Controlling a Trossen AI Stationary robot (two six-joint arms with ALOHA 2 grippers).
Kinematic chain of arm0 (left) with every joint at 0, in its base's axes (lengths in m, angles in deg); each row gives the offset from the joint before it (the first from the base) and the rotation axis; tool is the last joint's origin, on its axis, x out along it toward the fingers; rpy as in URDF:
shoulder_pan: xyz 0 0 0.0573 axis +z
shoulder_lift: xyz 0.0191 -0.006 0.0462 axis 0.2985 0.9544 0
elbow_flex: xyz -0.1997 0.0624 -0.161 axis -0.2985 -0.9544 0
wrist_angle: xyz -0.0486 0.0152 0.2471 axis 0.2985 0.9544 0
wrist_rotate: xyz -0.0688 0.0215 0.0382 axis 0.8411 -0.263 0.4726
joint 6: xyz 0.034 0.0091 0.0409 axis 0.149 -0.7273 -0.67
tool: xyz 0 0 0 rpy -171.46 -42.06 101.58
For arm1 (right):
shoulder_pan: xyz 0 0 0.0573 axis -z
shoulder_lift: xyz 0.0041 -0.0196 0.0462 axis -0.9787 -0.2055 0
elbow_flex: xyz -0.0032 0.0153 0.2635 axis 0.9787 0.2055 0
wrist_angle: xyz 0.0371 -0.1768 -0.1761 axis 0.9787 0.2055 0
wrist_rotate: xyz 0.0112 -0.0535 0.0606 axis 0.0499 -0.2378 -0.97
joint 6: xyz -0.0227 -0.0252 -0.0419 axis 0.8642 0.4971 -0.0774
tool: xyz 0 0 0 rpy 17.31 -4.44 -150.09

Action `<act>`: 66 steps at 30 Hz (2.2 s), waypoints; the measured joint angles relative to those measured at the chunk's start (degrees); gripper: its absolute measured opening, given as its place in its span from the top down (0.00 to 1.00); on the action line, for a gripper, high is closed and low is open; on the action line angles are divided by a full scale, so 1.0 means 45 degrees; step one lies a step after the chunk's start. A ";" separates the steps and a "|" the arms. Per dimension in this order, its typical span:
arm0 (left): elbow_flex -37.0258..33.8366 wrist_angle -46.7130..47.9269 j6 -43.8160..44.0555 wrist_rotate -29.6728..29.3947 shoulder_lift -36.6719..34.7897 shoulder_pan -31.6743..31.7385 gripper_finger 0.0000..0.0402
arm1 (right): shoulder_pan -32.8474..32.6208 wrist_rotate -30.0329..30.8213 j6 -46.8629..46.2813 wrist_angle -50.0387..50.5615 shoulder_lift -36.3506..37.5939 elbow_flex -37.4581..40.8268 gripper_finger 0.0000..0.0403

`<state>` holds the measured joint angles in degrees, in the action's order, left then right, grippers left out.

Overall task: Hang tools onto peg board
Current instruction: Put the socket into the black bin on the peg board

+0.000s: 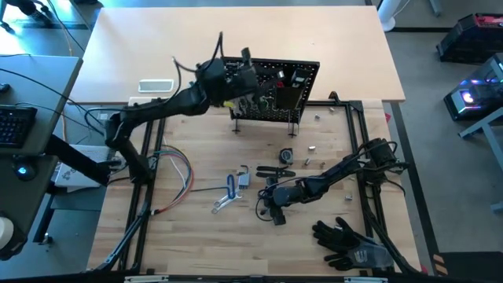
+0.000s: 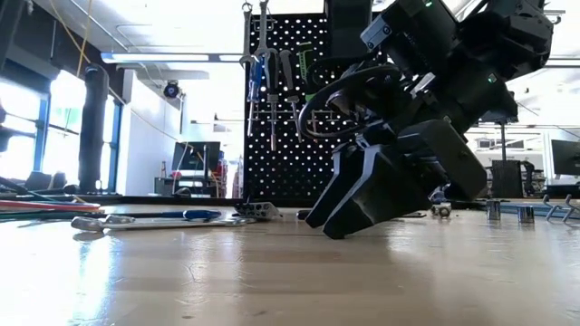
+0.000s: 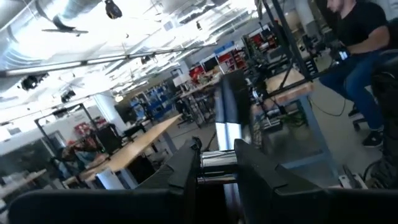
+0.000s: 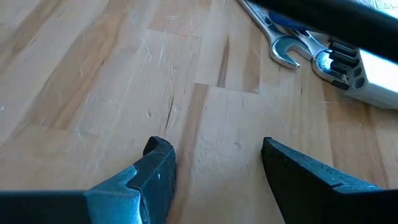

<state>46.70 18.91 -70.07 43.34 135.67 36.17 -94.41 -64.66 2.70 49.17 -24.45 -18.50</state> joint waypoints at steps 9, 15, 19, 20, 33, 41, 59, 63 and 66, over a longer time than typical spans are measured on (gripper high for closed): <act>0.1482 0.1169 0.1013 0.0451 0.1124 0.0421 0.81 | 0.0043 -0.0065 0.0021 0.0055 0.0000 0.0000 0.44; 0.1482 0.1500 0.1183 0.0350 0.1164 0.0551 0.73 | 0.0043 -0.0065 0.0036 0.0078 0.0000 -0.0001 0.44; 0.1482 0.1457 0.1373 0.0341 0.1161 0.0606 0.67 | 0.0043 -0.0023 0.0036 0.0083 0.0000 -0.0001 0.44; 0.1482 0.1470 0.1449 0.0341 0.1161 0.0615 0.66 | 0.0043 0.0004 0.0036 0.0083 0.0000 -0.0001 0.44; 0.1482 0.1568 0.1495 0.0483 0.0878 0.0515 0.62 | 0.0038 0.0278 -0.0152 -0.0070 0.0000 0.0004 0.44; 0.1479 0.2941 0.0963 0.0412 -0.0105 0.0060 0.62 | 0.0038 0.0738 0.0042 -0.0052 0.0104 0.0004 0.44; 0.1477 1.0371 0.0328 -0.0544 -0.2600 -0.2549 0.62 | 0.0043 0.2840 0.0667 0.4384 0.4176 0.0014 0.44; 0.1477 1.1810 0.0328 -0.1434 -0.2719 -0.3460 0.62 | 0.0033 0.3309 0.0178 0.6369 0.5385 0.0014 0.44; 0.1472 1.2790 0.0400 -0.1891 -0.2715 -0.4106 0.62 | 0.0033 0.3795 -0.0485 0.8072 0.6351 0.0014 0.44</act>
<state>53.32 76.47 -68.27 34.83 123.45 17.69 -94.26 -47.58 0.52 85.49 4.13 -18.43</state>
